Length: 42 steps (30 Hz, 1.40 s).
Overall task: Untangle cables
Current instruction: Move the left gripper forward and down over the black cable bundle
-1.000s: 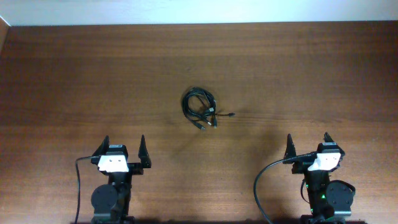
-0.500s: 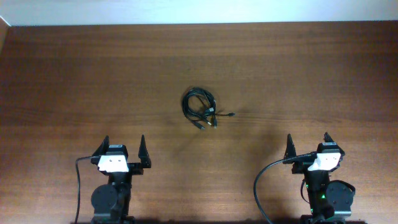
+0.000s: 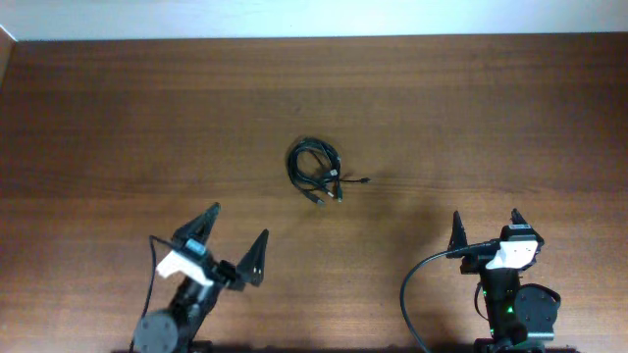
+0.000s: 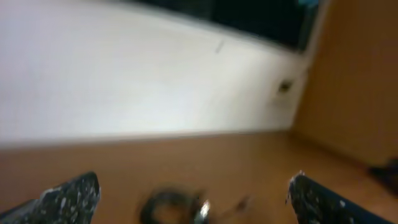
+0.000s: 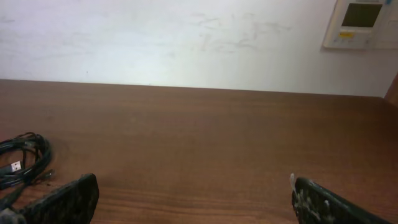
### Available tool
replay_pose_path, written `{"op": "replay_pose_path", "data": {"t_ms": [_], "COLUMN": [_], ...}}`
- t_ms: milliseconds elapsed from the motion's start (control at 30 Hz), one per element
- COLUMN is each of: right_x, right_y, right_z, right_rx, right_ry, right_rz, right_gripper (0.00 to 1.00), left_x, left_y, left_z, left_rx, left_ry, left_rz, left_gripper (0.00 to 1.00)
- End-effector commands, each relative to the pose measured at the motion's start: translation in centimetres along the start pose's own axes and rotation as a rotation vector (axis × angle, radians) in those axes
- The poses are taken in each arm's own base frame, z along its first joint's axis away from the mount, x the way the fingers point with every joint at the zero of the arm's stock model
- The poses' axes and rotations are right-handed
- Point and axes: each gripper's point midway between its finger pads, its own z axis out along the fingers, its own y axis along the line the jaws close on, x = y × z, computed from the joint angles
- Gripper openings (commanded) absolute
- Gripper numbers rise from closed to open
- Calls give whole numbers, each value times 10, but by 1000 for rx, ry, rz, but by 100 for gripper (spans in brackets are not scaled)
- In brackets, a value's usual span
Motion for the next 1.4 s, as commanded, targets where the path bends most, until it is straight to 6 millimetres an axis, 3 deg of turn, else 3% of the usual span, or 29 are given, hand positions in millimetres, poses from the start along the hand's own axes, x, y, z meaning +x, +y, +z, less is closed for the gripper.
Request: {"op": "replay_pose_path", "data": {"t_ms": [0, 100, 200, 333, 500, 567, 667, 733, 833, 1033, 1100, 1233, 1367], "right_x": [3, 3, 3, 3, 3, 3, 3, 3, 3, 3, 3, 3, 3], "right_y": [-3, -3, -3, -3, -3, -3, -3, -3, -3, -3, -3, -3, -3], "right_z": [0, 0, 0, 0, 0, 0, 0, 0, 0, 0, 0, 0, 0], "right_rx": [13, 13, 13, 13, 13, 13, 13, 13, 13, 13, 13, 13, 13], "right_ry": [3, 3, 3, 3, 3, 3, 3, 3, 3, 3, 3, 3, 3], "right_rz": [4, 5, 5, 4, 5, 5, 5, 5, 5, 4, 5, 4, 4], "right_gripper": [98, 98, 98, 99, 98, 99, 98, 98, 98, 98, 98, 98, 98], "left_x": [-44, -72, -92, -108, -109, -110, -117, -118, -96, -73, -63, -29, 15], "left_y": [-24, -26, -26, -21, -6, -19, -66, -71, -45, -16, -16, -37, -31], "left_z": [-4, -6, 0, 14, 37, 50, 62, 72, 88, 102, 108, 134, 152], "left_rx": [103, 73, 37, -16, -68, 30, 361, 430, 223, -217, -256, -172, -246], "left_ry": [-141, -181, -113, 75, 444, 550, 621, 634, 748, 1015, 1083, 1174, 1258], "left_rz": [65, 78, 76, 74, 20, -76, -266, -305, -284, -153, -109, -120, -222], "left_gripper": [99, 99, 99, 99, 99, 99, 99, 99, 99, 99, 99, 99, 99]}}
